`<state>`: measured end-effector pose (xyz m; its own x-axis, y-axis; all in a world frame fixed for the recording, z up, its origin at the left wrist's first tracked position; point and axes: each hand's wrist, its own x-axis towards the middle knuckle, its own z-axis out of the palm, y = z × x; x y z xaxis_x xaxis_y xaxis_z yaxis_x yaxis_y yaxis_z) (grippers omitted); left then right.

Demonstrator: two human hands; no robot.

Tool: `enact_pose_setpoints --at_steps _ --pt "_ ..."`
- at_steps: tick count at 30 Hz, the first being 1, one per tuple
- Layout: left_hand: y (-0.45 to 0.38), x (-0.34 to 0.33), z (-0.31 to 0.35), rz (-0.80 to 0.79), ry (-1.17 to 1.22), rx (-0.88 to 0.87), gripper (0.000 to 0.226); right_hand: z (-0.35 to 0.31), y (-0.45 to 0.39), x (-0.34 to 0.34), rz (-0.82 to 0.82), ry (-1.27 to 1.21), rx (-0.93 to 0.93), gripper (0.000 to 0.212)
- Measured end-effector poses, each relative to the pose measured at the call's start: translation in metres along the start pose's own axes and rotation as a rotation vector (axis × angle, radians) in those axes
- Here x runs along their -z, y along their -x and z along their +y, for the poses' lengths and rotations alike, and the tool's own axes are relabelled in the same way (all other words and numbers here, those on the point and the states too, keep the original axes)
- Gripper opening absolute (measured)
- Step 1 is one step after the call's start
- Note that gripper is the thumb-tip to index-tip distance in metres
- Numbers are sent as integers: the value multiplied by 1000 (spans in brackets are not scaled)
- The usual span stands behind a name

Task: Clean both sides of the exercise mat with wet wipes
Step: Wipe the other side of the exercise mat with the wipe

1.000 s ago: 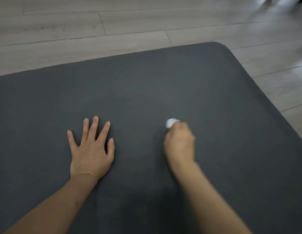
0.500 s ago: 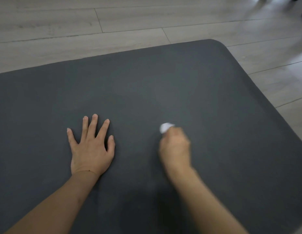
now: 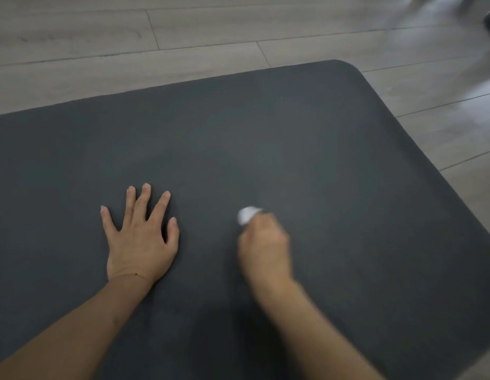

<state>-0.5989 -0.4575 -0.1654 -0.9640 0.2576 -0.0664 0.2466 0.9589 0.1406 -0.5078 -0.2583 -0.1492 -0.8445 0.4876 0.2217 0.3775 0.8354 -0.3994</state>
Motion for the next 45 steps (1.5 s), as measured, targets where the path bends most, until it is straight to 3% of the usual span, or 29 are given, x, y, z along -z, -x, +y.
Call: enact_pose_setpoints --at_steps 2,4,9,11,13,16,18,20,23,25,28,31,32,37,42,45 --pt "0 1 -1 5 7 -9 65 -45 42 -5 -179 -25 304 18" --pt "0 1 0 7 9 -8 66 -31 36 3 -213 -46 409 13" --pt "0 2 4 16 18 3 59 91 -48 43 -17 162 -36 15" --pt "0 3 5 8 17 8 59 84 -49 41 71 162 -205 11" --pt "1 3 4 11 13 2 59 36 -24 18 68 103 -156 15" --pt "0 3 2 11 20 -3 59 -40 35 -8 -82 -10 266 21" --pt "1 3 2 19 28 -6 59 -34 38 -6 -191 -53 434 14" --pt "1 3 3 26 36 -2 59 14 9 5 -124 50 372 8" --pt "0 3 3 22 30 3 58 98 -41 39 6 167 -26 12" --pt "0 4 4 20 34 -3 58 108 -41 48 74 166 -181 13" --pt "2 5 3 15 25 3 58 50 2 19 37 56 10 9" --pt "3 5 4 24 24 -10 56 15 37 6 -191 -34 378 15" --pt "3 6 4 31 28 -16 56 22 34 9 -224 -36 427 15" --pt "3 3 6 58 31 -21 53 70 24 27 -7 -124 134 11" --pt "7 0 6 236 30 -143 47 72 26 19 55 -172 149 7" --pt "18 4 7 152 38 -153 54 74 23 21 47 -185 148 6"
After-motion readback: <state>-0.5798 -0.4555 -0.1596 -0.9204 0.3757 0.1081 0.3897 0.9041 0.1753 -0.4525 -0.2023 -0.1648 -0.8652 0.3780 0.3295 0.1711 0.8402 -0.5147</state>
